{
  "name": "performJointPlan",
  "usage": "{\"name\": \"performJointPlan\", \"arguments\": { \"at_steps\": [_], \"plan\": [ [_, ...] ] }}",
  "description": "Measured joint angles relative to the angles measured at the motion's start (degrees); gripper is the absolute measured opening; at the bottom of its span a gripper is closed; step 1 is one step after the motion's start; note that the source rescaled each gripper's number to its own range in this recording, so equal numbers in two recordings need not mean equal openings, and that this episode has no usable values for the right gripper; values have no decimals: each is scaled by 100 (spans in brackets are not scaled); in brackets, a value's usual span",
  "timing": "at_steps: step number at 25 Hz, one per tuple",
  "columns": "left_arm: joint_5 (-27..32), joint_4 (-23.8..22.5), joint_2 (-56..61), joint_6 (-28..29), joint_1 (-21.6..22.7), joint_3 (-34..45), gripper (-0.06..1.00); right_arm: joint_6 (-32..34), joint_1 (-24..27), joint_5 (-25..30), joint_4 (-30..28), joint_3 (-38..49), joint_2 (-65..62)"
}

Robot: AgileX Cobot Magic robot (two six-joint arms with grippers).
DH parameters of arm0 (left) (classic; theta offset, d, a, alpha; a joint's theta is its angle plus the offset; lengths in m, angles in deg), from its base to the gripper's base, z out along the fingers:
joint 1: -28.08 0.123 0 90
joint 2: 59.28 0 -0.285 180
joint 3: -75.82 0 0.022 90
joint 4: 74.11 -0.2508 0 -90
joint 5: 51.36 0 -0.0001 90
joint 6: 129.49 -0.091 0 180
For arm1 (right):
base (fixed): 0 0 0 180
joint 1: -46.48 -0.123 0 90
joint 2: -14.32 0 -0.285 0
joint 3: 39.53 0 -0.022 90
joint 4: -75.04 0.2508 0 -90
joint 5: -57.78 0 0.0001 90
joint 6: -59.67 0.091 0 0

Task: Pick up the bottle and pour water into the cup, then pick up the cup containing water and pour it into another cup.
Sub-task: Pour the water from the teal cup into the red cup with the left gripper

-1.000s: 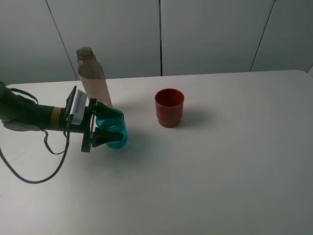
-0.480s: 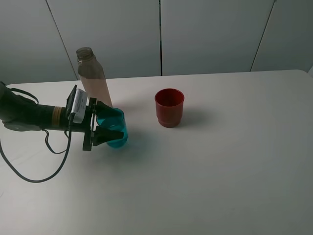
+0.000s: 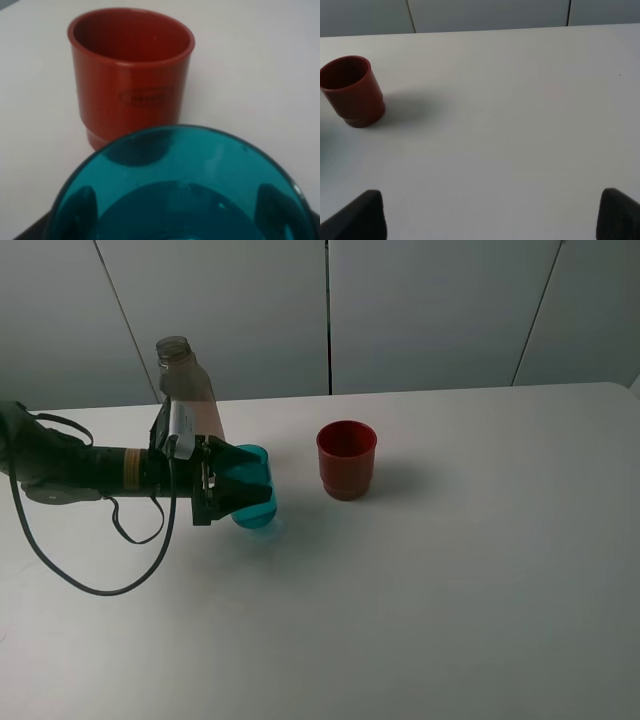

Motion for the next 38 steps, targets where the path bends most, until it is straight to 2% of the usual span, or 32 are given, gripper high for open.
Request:
{"name": "performJointPlan", "arguments": {
  "at_steps": [5, 15, 27, 38],
  "plan": [
    [281, 65, 378, 323, -5, 11, 6, 0, 0, 0, 0, 0, 0],
    [560, 170, 495, 384, -227, 120, 6, 0, 0, 0, 0, 0, 0],
    [560, 888, 498, 384, -568, 120, 6, 0, 0, 0, 0, 0, 0],
    [582, 1193, 797, 678, -622, 120, 6, 0, 0, 0, 0, 0, 0]
  ]
}}
